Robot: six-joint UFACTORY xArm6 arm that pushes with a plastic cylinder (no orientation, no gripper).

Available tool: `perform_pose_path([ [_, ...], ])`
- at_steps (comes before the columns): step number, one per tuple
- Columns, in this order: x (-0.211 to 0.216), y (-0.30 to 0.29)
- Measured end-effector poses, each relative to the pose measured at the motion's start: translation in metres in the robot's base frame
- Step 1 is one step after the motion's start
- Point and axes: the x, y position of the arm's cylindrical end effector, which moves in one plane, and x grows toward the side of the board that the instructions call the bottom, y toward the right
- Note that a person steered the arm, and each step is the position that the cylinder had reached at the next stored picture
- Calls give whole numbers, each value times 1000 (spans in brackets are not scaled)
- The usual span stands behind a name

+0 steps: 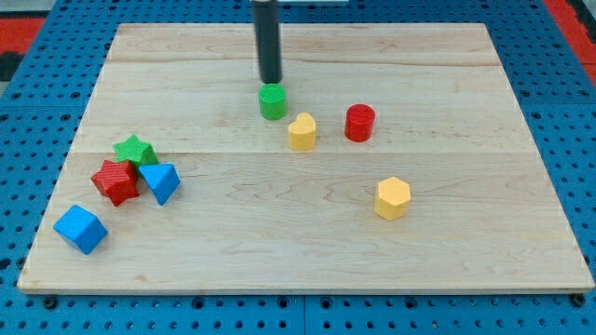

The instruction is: Move the green circle above the blue triangle

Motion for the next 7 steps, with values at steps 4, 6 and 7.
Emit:
perform_pose_path([
  [4, 67, -89],
  [6, 75, -46],
  [7, 111, -66],
])
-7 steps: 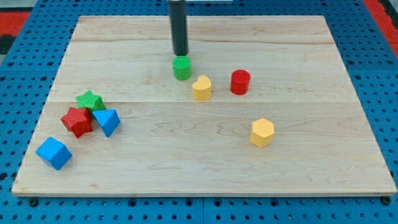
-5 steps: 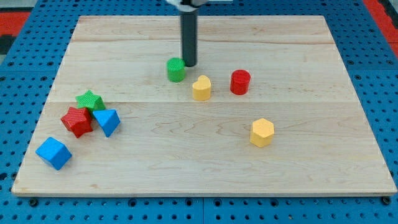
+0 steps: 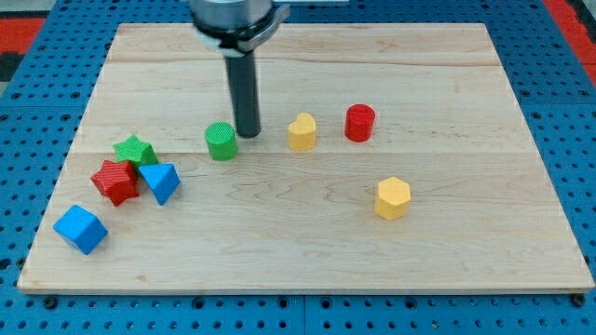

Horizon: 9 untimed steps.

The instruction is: Move the green circle above the blue triangle

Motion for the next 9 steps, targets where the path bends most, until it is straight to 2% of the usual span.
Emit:
perform_pose_path([
  [1, 31, -54],
  [2, 52, -60],
  [3, 52, -39],
  [4, 72, -24],
  [5, 91, -48],
  [6, 86, -50],
  [7, 70, -28],
  [8, 29, 28],
  [9, 27, 130],
])
